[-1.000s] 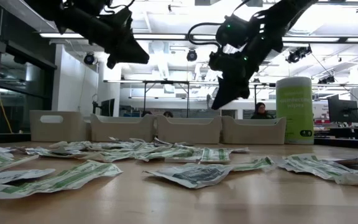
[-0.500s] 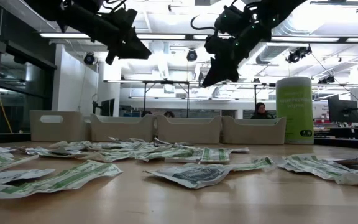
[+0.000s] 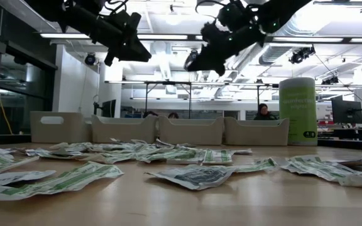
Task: Pick & Place First Aid Supplies
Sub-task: Put the orange ointment pack into the middle left gray bin
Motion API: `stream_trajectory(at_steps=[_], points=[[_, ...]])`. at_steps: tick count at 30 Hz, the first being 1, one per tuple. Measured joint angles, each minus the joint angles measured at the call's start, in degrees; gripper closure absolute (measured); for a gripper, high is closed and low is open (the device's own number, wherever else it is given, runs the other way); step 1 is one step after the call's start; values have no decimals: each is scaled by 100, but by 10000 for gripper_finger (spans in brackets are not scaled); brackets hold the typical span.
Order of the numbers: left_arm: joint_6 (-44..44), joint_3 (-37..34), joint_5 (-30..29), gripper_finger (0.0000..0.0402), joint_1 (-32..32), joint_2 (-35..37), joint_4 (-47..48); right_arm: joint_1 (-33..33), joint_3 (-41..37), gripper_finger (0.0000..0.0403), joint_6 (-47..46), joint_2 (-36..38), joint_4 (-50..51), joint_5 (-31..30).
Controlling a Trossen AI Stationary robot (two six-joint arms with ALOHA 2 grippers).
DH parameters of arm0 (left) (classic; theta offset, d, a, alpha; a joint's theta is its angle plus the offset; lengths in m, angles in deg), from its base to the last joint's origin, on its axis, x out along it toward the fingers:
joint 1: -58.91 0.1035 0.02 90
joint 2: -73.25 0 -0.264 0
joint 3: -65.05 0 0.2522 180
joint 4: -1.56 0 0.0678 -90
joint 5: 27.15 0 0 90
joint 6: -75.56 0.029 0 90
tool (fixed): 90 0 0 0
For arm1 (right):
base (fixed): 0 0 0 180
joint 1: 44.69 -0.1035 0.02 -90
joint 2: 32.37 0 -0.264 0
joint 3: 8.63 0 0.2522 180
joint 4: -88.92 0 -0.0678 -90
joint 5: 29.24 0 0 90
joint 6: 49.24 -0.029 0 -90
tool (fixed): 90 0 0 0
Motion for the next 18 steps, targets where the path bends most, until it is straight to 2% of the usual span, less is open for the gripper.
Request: stream_trajectory(at_steps=[5,10,14,18], points=[[111,4,-275,315,2,100,-17,-1,1,402,-359,-486,-970,108],[357,7,-290,315,0,340,151,-1,2,403,-581,-983,-1517,125],[481,4,-283,315,0,555,456,-18,27,403,-677,-1294,-1787,123],[489,2,-282,315,-1,759,894,-84,513,403,-672,-1690,-1645,118]])
